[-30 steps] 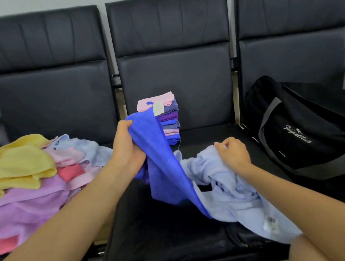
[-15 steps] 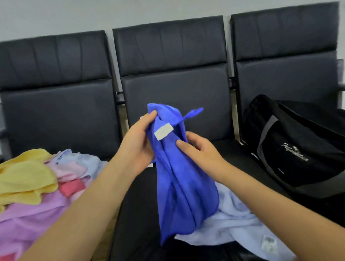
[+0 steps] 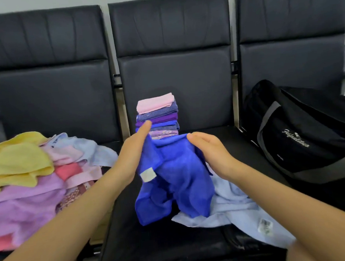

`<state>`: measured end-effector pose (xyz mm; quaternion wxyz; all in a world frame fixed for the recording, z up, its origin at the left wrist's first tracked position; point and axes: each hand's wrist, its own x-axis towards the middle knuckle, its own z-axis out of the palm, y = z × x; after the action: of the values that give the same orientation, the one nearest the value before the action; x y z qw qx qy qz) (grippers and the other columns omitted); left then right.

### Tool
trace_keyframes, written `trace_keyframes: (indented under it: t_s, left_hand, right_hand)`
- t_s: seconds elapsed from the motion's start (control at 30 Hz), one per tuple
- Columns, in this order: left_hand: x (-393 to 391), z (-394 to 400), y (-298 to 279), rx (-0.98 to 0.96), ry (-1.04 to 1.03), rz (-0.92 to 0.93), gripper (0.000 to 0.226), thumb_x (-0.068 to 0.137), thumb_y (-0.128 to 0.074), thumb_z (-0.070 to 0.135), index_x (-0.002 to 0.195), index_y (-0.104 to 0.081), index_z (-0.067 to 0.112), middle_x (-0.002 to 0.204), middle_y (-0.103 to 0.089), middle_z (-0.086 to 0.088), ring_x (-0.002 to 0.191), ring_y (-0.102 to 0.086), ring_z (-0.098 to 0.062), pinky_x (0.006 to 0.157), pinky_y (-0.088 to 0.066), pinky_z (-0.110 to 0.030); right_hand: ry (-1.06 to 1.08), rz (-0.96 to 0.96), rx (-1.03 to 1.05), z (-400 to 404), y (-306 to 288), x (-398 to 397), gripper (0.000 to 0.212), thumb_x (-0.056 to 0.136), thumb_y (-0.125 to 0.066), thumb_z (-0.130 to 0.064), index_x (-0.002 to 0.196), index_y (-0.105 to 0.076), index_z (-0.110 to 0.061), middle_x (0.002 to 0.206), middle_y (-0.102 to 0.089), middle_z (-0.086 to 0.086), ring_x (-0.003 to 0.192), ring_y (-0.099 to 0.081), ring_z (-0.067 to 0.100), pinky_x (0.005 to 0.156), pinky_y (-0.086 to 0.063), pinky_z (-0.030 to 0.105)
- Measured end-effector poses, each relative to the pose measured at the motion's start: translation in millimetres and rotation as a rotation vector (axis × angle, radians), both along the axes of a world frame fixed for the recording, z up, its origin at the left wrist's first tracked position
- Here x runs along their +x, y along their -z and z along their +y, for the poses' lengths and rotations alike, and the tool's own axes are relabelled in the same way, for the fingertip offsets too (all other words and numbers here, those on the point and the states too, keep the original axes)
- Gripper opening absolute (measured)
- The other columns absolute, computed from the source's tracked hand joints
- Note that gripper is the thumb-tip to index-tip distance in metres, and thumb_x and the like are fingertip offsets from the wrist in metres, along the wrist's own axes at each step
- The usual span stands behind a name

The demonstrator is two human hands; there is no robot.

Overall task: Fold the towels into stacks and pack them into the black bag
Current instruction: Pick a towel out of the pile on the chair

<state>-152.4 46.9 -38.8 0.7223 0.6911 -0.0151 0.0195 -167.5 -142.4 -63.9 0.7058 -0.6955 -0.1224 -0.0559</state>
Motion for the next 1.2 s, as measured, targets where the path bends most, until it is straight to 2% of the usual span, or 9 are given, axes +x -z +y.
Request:
trace_keyframes:
  t_s: [0.17,0.27,0.4,0.6,0.73,0.8,0.93,1.03,1.2]
  left_hand:
    - [-0.2,3.1,16.9,0.466,0.057,-0.070,0.056,0.071,-0.073,0.054,0.082,-0.062,0.000,0.079,-0.068,-0.013,0.078,-0.064,-0.028,0.072,-0.051,-0.045]
    - [1.4,9.2,25.4,0.582,0.141,-0.192,0.034,0.087,-0.066,0.037,0.066,-0.051,0.016,0.065,-0.053,0.009,0.070,-0.053,-0.010,0.067,-0.040,-0.023]
    - [-0.2,18.0,35.1,0.722,0.190,-0.289,0.011,0.091,-0.063,0.020,0.081,-0.059,0.023,0.083,-0.065,0.010,0.076,-0.059,-0.002,0.069,-0.043,-0.015]
    - [5.5,29.0,40.8,0.811,0.028,-0.339,0.021,0.099,-0.044,0.011,0.091,-0.057,0.025,0.095,-0.064,0.001,0.092,-0.059,-0.021,0.075,-0.039,-0.024]
    - [-6.4,29.3,29.0,0.853,-0.007,-0.488,0.009,0.096,-0.053,0.028,0.087,-0.053,0.030,0.089,-0.062,0.006,0.081,-0.056,-0.013,0.069,-0.040,-0.025]
    - [-11.1,37.7,21.3,0.931,0.024,-0.575,0.009,0.092,-0.060,0.033,0.092,-0.057,0.024,0.086,-0.063,0.009,0.079,-0.058,-0.009,0.070,-0.044,-0.021]
    - [-15.5,58.0,17.1,1.053,0.113,-0.598,0.026,0.097,-0.050,0.036,0.088,-0.061,0.014,0.077,-0.063,0.001,0.075,-0.055,-0.014,0.066,-0.040,-0.028]
    - [-19.3,71.1,13.0,0.977,0.073,-0.533,0.031,0.099,-0.048,0.030,0.078,-0.063,0.011,0.068,-0.062,0.004,0.069,-0.055,-0.008,0.065,-0.039,-0.025]
    - [-26.8,77.6,-15.7,0.765,-0.173,-0.469,0.031,0.099,-0.048,0.018,0.069,-0.057,0.019,0.065,-0.054,0.007,0.061,-0.049,-0.003,0.056,-0.035,-0.009]
  right_hand:
    - [0.065,-0.006,-0.010,3.1,-5.6,0.5,0.035,0.100,-0.050,-0.026,0.066,-0.048,-0.016,0.066,-0.045,0.001,0.067,-0.040,0.015,0.059,-0.034,0.025]
    - [0.128,0.048,0.070,-1.6,-9.0,2.3,0.040,0.099,-0.052,-0.028,0.061,-0.041,-0.020,0.062,-0.041,0.000,0.064,-0.037,0.016,0.057,-0.032,0.029]
    - [0.232,0.062,0.009,-15.1,-8.0,5.1,0.043,0.099,-0.051,-0.030,0.061,-0.033,-0.022,0.061,-0.033,0.000,0.061,-0.030,0.015,0.056,-0.025,0.030]
    - [0.250,-0.090,-0.299,-22.5,-8.4,-1.2,0.039,0.100,-0.049,-0.027,0.065,-0.036,-0.014,0.062,-0.032,0.001,0.058,-0.030,0.012,0.055,-0.025,0.027]
    - [0.180,-0.309,-0.841,-38.7,-10.3,-7.0,0.028,0.086,-0.068,-0.036,0.071,-0.050,-0.020,0.064,-0.053,-0.006,0.061,-0.046,0.012,0.060,-0.039,0.027]
    - [0.204,-0.309,-0.919,-50.4,-11.1,-8.6,0.024,0.084,-0.070,-0.036,0.076,-0.055,-0.020,0.069,-0.059,-0.004,0.066,-0.053,0.016,0.063,-0.043,0.031]
    - [0.240,-0.321,-0.874,-64.2,-15.9,-17.4,0.010,0.091,-0.061,-0.017,0.081,-0.062,-0.014,0.076,-0.064,0.000,0.071,-0.058,0.019,0.065,-0.045,0.031]
    - [0.243,-0.282,-0.749,-75.8,-25.8,-23.5,0.024,0.095,-0.057,-0.017,0.079,-0.063,0.001,0.070,-0.057,0.005,0.064,-0.047,0.013,0.060,-0.038,0.024]
    - [0.157,-0.085,-0.073,-76.4,-59.7,-41.3,0.026,0.096,-0.057,-0.025,0.081,-0.068,-0.006,0.079,-0.063,0.007,0.074,-0.057,0.015,0.068,-0.046,0.029]
